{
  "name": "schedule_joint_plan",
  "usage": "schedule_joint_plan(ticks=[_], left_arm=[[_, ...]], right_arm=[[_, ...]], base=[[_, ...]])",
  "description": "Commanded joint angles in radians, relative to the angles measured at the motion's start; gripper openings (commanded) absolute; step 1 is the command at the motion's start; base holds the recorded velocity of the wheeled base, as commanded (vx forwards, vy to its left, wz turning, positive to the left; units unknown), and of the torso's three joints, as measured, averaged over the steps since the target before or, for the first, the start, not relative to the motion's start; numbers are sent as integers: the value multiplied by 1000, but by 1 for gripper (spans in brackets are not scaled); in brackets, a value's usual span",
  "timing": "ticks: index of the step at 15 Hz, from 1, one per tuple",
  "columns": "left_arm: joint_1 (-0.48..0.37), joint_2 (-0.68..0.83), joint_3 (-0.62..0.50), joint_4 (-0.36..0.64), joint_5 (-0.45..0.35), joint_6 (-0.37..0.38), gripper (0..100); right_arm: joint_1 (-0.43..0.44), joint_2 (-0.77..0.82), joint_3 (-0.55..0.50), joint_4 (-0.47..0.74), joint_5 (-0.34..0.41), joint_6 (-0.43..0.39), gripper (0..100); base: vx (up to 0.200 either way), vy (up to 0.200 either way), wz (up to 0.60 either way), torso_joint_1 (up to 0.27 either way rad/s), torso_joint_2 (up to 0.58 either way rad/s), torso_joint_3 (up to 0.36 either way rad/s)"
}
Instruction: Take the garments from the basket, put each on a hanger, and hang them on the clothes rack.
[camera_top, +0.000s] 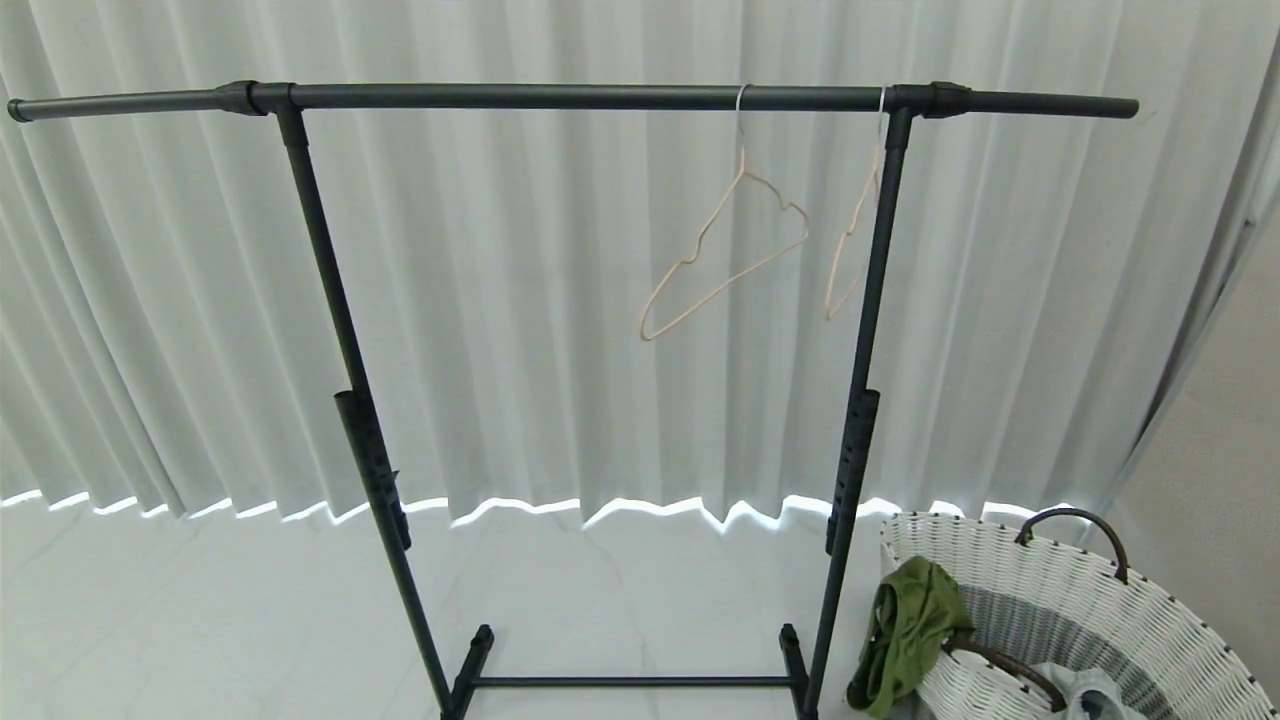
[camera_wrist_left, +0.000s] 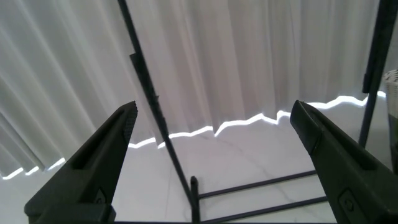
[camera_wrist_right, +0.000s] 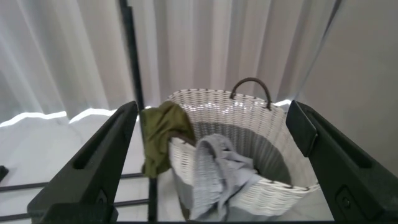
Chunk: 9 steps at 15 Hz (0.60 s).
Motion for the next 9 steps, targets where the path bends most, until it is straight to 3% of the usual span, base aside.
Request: schedule_joint_plan(ticks=[1, 9], left_arm=[[-1, 2, 0, 0, -2, -7, 100], [-1, 2, 0, 0, -4, -7, 100]], right_arm=[[1, 0, 0, 0, 0, -1, 100], [1, 0, 0, 2, 0, -3, 100]], base=[[0, -200, 0, 2, -2, 12], [0, 0, 0, 0, 0, 0]])
